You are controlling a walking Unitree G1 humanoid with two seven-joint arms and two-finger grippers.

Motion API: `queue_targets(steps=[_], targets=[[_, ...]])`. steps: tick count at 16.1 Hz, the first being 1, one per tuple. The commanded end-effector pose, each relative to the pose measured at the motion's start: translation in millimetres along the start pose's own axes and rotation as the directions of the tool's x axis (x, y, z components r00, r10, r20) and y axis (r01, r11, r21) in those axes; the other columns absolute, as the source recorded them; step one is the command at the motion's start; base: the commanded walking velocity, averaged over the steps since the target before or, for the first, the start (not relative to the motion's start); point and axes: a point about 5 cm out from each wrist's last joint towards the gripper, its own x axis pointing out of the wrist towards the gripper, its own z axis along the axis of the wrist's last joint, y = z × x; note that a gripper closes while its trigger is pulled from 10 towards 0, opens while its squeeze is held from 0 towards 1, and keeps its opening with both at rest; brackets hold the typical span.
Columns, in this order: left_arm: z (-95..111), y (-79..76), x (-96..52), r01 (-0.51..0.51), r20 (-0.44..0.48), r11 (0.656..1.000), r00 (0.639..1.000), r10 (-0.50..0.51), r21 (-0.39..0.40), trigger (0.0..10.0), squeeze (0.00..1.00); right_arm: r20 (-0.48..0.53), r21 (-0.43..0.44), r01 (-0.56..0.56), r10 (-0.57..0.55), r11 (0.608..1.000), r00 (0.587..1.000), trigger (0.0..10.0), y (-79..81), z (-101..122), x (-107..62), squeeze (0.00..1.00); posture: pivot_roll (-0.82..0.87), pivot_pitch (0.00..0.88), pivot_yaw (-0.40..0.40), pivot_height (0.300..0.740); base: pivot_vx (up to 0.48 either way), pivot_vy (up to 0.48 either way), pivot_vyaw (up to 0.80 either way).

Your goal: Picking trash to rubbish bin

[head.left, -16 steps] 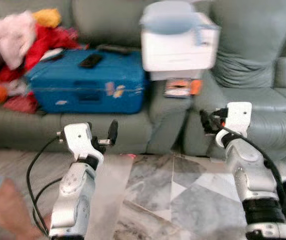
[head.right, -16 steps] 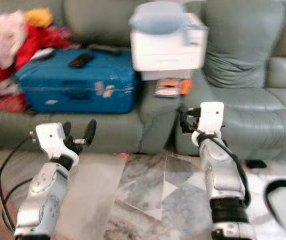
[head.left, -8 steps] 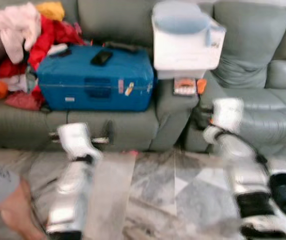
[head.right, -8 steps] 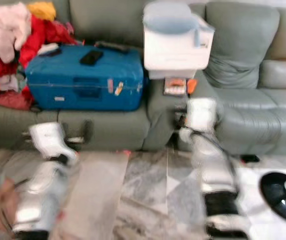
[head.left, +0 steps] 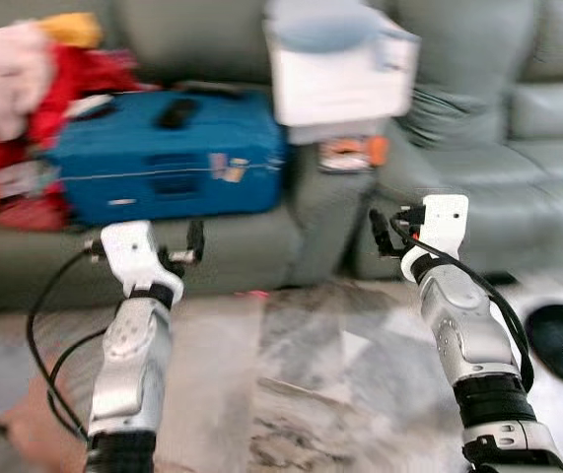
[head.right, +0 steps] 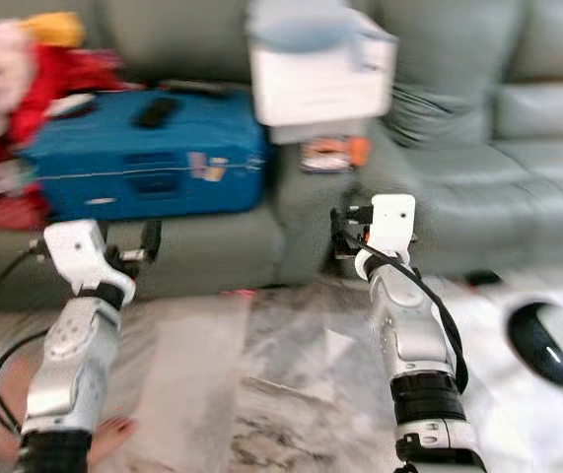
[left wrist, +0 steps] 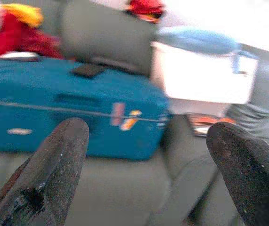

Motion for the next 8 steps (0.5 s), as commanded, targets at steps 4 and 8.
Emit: queue_targets(steps=[4, 8], targets=[[0.2, 1.4, 3.9, -0.040, 0.013, 0.999, 0.999, 0.040, -0.012, 10.0, 0.00, 0.022, -0.011, -0.003, 0.003, 1.000, 1.000, 10.0, 2.1, 4.6, 2.2, 0.00, 0.06, 0.000, -0.030, 0.740, 0.000, 0.000, -0.79], [3.1, 6.9, 3.0, -0.072, 0.031, 0.997, 0.997, 0.072, -0.008, 10.0, 0.00, 0.021, -0.008, 0.011, -0.011, 1.000, 1.000, 10.0, -1.8, 3.2, 2.0, 0.00, 0.06, 0.000, -0.028, 0.740, 0.000, 0.000, -0.79]])
